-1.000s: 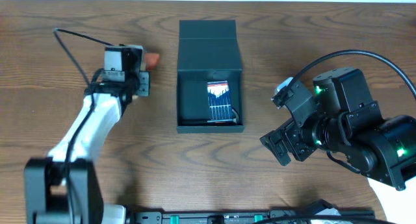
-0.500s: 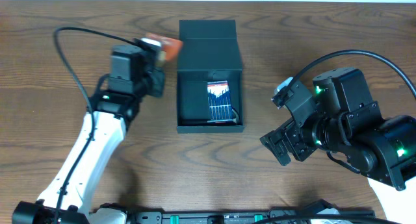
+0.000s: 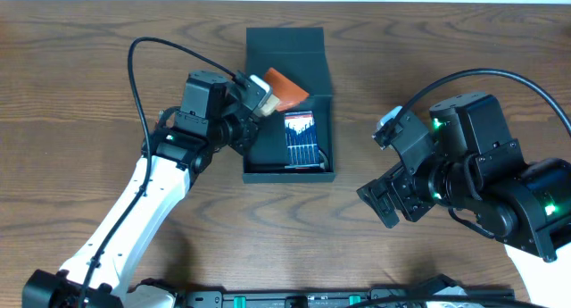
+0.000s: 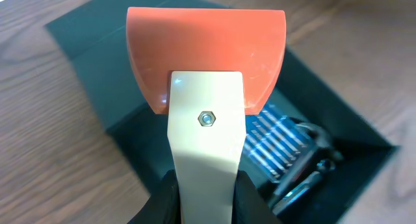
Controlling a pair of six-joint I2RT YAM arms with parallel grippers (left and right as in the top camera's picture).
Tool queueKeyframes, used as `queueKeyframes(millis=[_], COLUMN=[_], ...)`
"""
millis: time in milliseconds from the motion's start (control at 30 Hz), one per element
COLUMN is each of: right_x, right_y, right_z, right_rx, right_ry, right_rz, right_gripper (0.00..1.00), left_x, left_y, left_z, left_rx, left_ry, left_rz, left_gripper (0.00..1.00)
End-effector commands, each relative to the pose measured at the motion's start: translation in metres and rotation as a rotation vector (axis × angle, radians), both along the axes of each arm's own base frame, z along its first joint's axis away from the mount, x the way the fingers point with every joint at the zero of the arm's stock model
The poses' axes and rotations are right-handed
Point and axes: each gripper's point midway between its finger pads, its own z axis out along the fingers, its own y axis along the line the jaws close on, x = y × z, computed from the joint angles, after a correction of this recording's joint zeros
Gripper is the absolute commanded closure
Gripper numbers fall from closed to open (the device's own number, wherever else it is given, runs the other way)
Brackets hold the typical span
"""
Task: Pack container
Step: 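Carry the scraper over the box and lower it inside with left gripper, then release the scraper and withdraw the left gripper toward the pliers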
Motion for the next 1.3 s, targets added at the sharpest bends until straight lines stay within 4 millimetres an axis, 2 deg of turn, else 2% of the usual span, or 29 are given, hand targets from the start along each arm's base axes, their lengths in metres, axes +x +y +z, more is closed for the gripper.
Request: queueKeyframes(millis=[0, 100, 467, 733, 900, 1233, 1267], right_x=[-0.001, -0.001, -0.001, -0.001, -0.001, -0.001, -0.001], right_y=[0.001, 0.001, 0.001, 0.001, 0.001, 0.001, 0.001], right_z=[0.000, 0.000, 0.000, 0.000, 0.000, 0.000, 0.000], right_rx=[0.008, 0.008, 0.008, 0.008, 0.008, 0.008, 0.008], right_ry=[0.007, 0.007, 0.007, 0.007, 0.007, 0.007, 0.007], right_rz=[-0.008, -0.008, -0.008, -0.008, -0.008, -0.008, -0.008], right_gripper=[0.01, 0.01, 0.01, 0.01, 0.01, 0.01, 0.01], left_x=[-0.011, -0.013, -0.022, -0.023, -0.014, -0.010, -0.010], left_y=[-0.020, -0.026, -0.055, -0.055, -0.039, -0.034, -0.034], left_z=[-0.003, -0.011, -0.061, -0.065, -0.074, -0.076, -0.076], left_rx=[-0.061, -0.070, -0.047, -0.052, 0.013, 0.028, 0.028], left_ry=[0.029, 0.054, 0.184, 0.221, 0.231, 0.231, 0.231], left_rz=[-0.118, -0.147, -0.192, -0.157, -0.033, 0.011, 0.011], left_gripper=[0.94, 0.94, 0.94, 0.94, 0.94, 0.94, 0.83])
